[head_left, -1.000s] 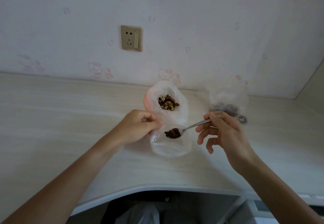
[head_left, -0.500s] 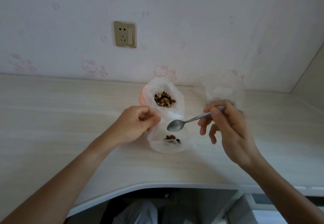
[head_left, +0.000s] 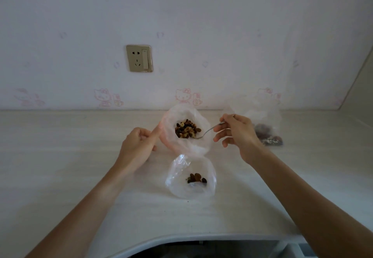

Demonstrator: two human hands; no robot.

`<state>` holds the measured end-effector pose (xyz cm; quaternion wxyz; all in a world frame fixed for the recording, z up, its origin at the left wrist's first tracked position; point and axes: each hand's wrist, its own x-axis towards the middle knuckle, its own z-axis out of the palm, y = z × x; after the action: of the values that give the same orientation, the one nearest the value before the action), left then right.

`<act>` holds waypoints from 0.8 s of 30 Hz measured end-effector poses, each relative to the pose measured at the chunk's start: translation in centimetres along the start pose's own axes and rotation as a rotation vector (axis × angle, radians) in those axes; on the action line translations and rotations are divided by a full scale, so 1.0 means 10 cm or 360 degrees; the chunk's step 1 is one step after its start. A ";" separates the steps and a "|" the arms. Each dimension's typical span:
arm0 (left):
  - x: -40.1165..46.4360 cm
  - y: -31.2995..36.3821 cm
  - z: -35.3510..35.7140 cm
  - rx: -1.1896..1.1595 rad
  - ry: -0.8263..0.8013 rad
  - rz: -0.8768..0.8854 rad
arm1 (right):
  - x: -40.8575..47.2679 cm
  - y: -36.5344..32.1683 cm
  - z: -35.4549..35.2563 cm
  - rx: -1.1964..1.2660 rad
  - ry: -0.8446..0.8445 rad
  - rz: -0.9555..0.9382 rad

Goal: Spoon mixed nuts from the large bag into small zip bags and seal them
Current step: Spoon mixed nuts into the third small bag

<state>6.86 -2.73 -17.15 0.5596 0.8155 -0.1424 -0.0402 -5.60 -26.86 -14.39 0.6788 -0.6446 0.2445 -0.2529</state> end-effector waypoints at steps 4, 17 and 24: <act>0.14 0.11 0.17 -0.0122 -0.0104 -0.0005 | 0.09 0.07 0.03 -0.0074 -0.0034 -0.0046; 0.24 0.07 0.50 -0.0200 -0.0107 0.0239 | 0.13 0.28 0.20 -0.0102 0.0012 -0.0214; 0.17 0.12 0.49 -0.0497 -0.0201 0.0180 | 0.13 0.33 0.25 -0.0011 0.0014 -0.0119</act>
<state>7.14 -8.03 -17.67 0.6707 0.7052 -0.2149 -0.0816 -2.86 -25.74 -17.57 0.6655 -0.6545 0.2242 -0.2800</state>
